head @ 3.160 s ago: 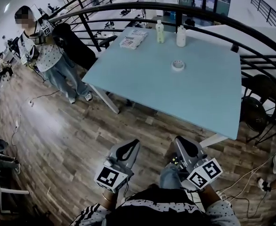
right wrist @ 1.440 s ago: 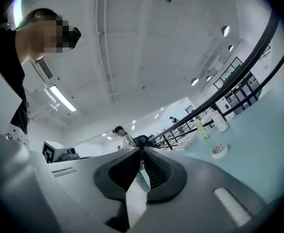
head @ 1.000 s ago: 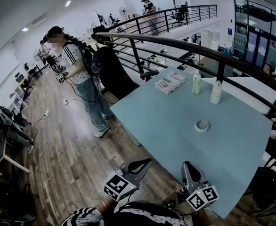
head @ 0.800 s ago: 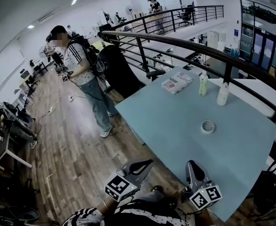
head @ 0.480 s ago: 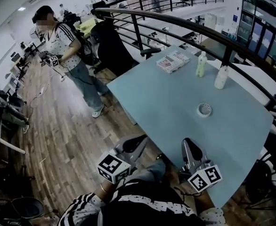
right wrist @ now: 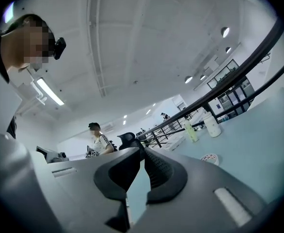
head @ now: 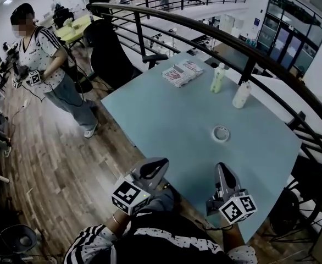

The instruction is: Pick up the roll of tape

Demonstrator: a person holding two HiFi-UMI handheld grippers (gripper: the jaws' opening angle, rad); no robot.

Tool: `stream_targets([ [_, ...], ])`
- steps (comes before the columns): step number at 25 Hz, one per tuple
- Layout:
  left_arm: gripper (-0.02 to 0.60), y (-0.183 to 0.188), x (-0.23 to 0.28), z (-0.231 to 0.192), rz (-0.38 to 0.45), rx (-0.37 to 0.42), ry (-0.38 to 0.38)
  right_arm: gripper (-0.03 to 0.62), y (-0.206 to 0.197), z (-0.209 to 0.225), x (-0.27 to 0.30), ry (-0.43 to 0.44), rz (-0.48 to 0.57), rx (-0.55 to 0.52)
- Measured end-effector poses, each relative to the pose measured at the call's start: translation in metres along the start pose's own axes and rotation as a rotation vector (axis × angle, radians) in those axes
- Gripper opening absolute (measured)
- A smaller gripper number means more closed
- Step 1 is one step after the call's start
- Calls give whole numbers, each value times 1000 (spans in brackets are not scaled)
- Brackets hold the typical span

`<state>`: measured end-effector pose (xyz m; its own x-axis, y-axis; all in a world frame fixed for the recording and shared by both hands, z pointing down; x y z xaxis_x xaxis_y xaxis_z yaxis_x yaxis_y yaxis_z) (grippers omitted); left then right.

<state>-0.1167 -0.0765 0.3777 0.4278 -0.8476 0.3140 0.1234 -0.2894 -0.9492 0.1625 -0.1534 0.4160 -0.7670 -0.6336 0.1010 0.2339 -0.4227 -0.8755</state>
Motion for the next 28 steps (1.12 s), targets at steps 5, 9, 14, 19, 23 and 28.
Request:
stream_targets([
  [5, 0, -9, 31, -41, -13, 18, 19, 25, -8, 30, 42, -64, -34, -42],
  [9, 0, -9, 44, -52, -26, 2, -9, 51, -9, 43, 50, -118, -71, -39],
  [14, 0, -8, 64, -71, -38, -8, -48, 52, -7, 64, 70, -179, -99, -48],
  [19, 0, -11, 87, -91, -60, 13, -60, 55, -6, 82, 88, -226, -128, -65],
  [23, 0, -11, 108, -108, -59, 1, -86, 58, -10, 96, 104, -262, -192, -109],
  [28, 0, -14, 135, -129, -68, -2, -101, 63, -12, 120, 128, -278, -264, -116],
])
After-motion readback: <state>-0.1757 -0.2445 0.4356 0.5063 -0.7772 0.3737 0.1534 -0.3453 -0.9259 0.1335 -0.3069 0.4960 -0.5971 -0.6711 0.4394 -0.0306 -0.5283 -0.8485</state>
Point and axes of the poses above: the fingertips, and each gripper's own axes: x forward along the fingers, z to its right, y out of its top, the point moved 10 cm from there along -x, backward along the fingers, and after that the axes turned 8 degrees about -z, right-handed, at the moved point
